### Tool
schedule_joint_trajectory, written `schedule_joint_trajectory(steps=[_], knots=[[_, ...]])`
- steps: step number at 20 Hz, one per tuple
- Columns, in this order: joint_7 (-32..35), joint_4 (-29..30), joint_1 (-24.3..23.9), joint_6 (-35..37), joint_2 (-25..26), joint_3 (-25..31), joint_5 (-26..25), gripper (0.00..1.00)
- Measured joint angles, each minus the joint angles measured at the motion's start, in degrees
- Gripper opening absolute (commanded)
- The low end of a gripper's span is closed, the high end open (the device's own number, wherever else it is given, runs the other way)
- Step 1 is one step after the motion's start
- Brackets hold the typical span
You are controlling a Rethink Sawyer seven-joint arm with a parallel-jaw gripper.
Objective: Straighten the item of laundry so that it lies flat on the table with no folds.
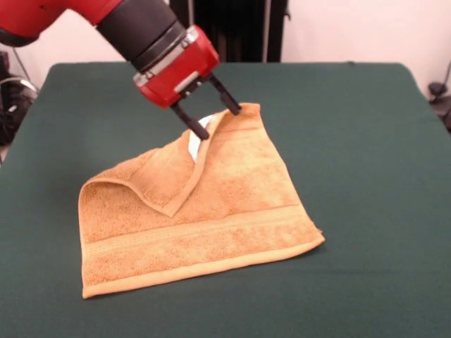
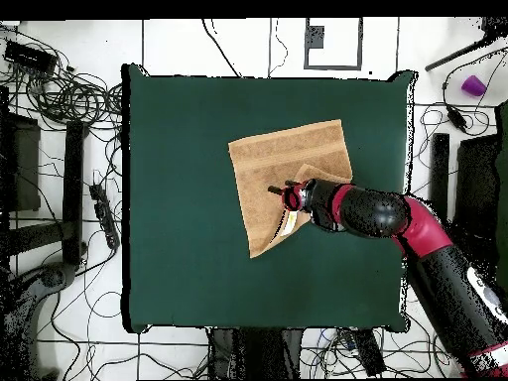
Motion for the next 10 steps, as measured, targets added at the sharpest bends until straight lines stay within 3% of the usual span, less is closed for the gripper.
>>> schedule_joint_trajectory(steps=[10], knots=[[-0.1,-3.3,-3.7,0.0,8.9,-0.4,-2.2,1.00]])
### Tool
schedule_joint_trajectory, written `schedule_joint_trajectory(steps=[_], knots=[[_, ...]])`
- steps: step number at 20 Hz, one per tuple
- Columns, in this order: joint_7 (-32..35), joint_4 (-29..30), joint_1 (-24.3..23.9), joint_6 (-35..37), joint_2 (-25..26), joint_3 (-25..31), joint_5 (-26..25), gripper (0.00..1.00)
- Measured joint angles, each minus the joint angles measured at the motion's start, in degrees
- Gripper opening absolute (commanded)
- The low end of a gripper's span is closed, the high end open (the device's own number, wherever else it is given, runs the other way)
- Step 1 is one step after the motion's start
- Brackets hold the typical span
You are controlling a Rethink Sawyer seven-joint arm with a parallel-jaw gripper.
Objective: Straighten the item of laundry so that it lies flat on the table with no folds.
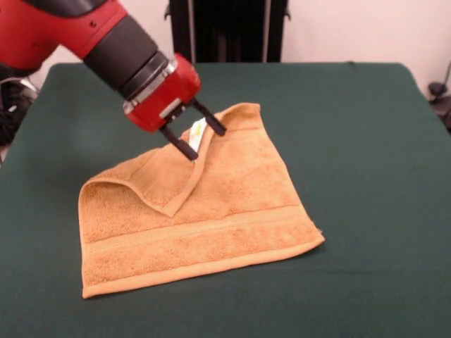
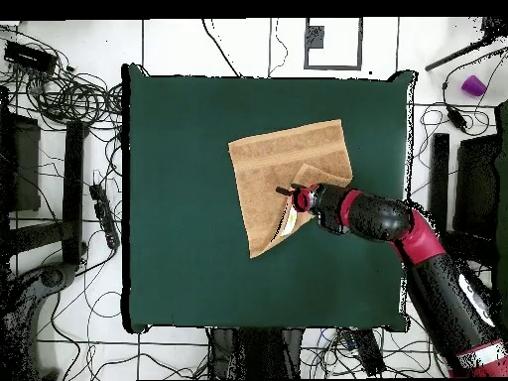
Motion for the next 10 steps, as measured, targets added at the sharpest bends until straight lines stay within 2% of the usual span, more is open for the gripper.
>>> schedule_joint_trajectory(steps=[2,10], knots=[[-0.4,-1.4,-1.2,0.0,3.7,0.0,-1.6,1.00],[-5.3,-4.5,-2.8,0.0,12.0,0.0,-5.0,1.00]])
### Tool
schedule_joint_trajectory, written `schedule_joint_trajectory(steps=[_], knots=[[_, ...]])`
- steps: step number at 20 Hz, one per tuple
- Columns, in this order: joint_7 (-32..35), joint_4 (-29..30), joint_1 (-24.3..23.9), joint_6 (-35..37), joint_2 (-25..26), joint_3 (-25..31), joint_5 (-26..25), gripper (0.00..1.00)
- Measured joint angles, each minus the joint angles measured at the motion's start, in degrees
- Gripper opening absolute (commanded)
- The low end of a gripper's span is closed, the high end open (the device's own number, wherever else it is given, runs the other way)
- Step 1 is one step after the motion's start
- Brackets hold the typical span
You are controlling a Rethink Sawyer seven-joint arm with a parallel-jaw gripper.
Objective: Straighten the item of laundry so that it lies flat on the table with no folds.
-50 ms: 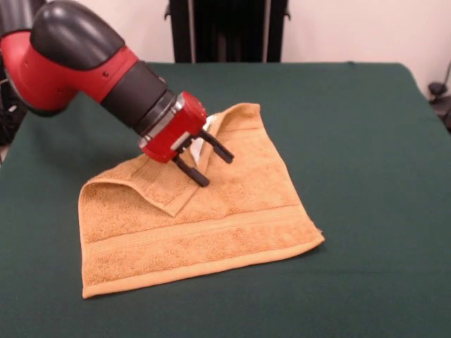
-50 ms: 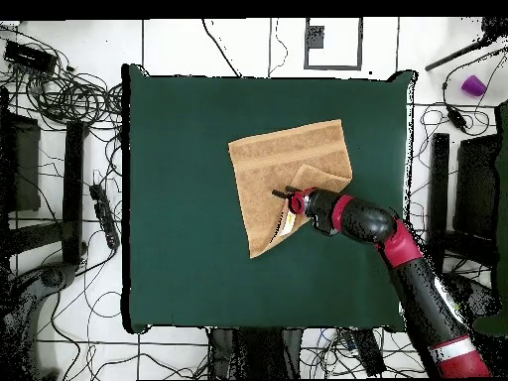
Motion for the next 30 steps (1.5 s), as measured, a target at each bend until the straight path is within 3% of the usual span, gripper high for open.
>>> schedule_joint_trajectory(steps=[12,24,30], knots=[[-5.5,0.3,-0.4,0.7,-0.2,0.5,-0.2,1.00],[-5.5,6.1,1.0,0.7,-12.9,0.5,1.3,1.00],[-5.5,7.2,3.4,-0.4,-15.1,0.5,3.3,1.00]])
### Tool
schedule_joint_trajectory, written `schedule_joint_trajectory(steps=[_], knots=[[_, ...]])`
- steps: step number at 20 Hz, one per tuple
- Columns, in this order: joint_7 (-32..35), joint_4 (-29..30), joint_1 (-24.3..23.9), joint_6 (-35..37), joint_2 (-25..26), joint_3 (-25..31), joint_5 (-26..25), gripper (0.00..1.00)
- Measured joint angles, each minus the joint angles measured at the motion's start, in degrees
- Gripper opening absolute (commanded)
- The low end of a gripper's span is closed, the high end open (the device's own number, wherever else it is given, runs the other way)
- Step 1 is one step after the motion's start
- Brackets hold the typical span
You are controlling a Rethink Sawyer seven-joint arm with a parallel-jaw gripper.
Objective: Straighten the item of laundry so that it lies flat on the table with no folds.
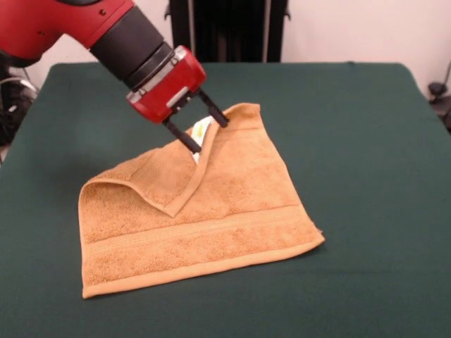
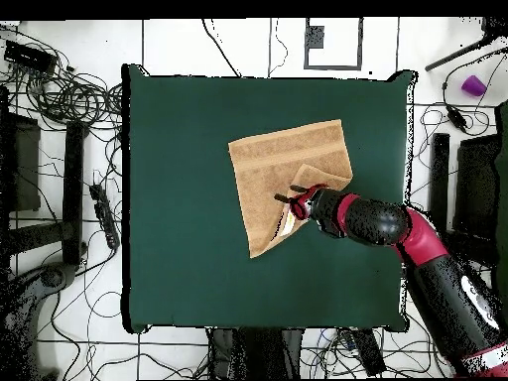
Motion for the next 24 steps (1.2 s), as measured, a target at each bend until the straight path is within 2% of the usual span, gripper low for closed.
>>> schedule_joint_trajectory(steps=[11,24], knots=[[0.0,3.5,2.6,-8.5,-0.4,-0.4,1.9,1.00],[0.0,5.6,1.5,-11.4,2.9,-2.2,1.6,1.00]])
